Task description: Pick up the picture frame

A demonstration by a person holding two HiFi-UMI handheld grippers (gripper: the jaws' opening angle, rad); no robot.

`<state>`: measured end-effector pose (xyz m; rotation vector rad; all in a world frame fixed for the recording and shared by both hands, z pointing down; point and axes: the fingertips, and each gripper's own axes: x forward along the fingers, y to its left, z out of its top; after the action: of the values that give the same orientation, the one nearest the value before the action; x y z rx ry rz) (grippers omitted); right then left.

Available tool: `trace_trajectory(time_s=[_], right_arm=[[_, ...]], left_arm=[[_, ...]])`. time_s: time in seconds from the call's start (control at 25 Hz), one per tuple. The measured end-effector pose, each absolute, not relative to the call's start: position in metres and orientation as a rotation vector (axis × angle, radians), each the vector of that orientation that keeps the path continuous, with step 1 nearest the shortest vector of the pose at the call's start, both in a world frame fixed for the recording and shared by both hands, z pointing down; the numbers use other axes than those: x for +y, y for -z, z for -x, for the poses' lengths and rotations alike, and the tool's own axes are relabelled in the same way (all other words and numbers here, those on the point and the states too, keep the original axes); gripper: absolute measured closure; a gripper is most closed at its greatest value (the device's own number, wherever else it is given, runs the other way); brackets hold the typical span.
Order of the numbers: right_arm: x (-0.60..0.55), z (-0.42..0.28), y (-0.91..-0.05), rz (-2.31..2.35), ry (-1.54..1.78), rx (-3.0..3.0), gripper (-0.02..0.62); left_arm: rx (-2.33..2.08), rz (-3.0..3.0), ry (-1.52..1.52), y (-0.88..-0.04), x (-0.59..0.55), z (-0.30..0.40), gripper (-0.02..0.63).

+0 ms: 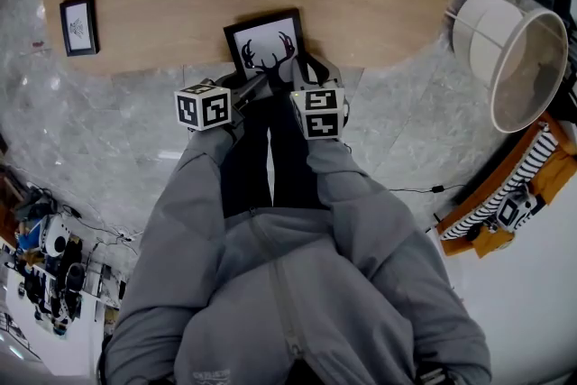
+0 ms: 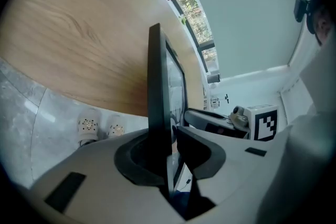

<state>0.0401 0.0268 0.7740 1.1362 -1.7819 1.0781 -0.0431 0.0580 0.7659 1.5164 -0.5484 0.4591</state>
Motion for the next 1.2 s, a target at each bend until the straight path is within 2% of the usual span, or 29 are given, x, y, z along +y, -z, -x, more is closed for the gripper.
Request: trace_trajectory(time_s=[0.52,1.2], right_arm=[[0.026,-0.043,-0.770,-1.164,-1.198,-1.773,0.503],[0.007,-0.053,-0.733,-1.112,-1.235,-1.747,0.503]], left_arm=[[-0.551,-1.557,-0.399,-0.734,0.042,0.035,0.572],[-0.550,-1.518,-0.508,-0.706,0.035,0.024,0.581]])
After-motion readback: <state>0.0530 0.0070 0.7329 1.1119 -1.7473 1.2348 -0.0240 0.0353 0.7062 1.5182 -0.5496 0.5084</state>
